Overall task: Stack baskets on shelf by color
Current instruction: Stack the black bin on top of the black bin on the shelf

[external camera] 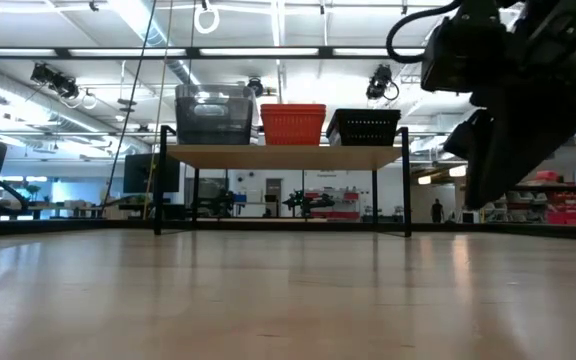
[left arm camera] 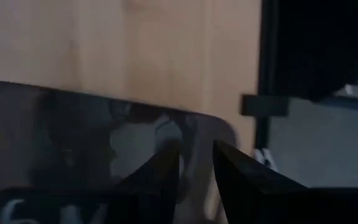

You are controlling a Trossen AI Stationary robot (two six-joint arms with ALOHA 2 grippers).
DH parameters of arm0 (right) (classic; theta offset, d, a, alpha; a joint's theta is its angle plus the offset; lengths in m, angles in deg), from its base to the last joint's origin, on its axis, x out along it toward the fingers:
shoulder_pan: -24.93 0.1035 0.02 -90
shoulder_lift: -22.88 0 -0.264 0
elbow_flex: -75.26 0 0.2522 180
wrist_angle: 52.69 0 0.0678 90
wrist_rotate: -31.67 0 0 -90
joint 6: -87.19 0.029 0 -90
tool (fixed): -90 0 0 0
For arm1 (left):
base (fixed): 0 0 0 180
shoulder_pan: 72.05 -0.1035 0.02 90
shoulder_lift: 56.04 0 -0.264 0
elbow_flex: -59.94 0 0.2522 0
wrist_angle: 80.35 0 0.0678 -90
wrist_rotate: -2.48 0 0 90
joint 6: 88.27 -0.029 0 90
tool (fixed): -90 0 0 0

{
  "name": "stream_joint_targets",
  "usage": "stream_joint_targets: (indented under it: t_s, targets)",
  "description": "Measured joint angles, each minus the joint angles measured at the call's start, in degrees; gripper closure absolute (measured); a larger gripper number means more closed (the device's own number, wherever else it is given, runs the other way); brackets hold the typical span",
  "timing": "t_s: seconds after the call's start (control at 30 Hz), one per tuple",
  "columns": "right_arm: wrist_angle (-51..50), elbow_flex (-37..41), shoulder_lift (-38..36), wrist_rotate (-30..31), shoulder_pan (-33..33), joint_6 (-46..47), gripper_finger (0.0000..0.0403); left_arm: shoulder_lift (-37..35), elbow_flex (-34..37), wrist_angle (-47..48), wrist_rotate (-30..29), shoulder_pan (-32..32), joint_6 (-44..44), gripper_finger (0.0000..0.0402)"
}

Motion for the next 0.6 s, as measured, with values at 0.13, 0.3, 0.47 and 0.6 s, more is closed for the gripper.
stream_joint_targets:
  t_s: [0.13, 0.3, 0.47, 0.6]
  targets:
    - [0.0, 0.0, 0.0, 1.3, 1.6, -0.2, 0.0286, 6.8, -4.1, 0.2, 7.6, 0.0, 3.2, 0.0297]
    - [0.0, 0.0, 0.0, 4.1, 3.0, -1.5, 0.0286, 12.7, -7.7, 0.1, 13.0, 0.6, 8.4, 0.0296]
    - [0.0, 0.0, 0.0, 4.3, 3.8, -3.2, 0.0286, 13.6, -8.3, 0.4, 12.6, 0.9, 12.8, 0.0296]
    - [0.0, 0.0, 0.0, 4.4, 4.6, -2.8, 0.0286, 13.6, -8.2, 2.9, 11.5, 2.2, 16.4, 0.0296]
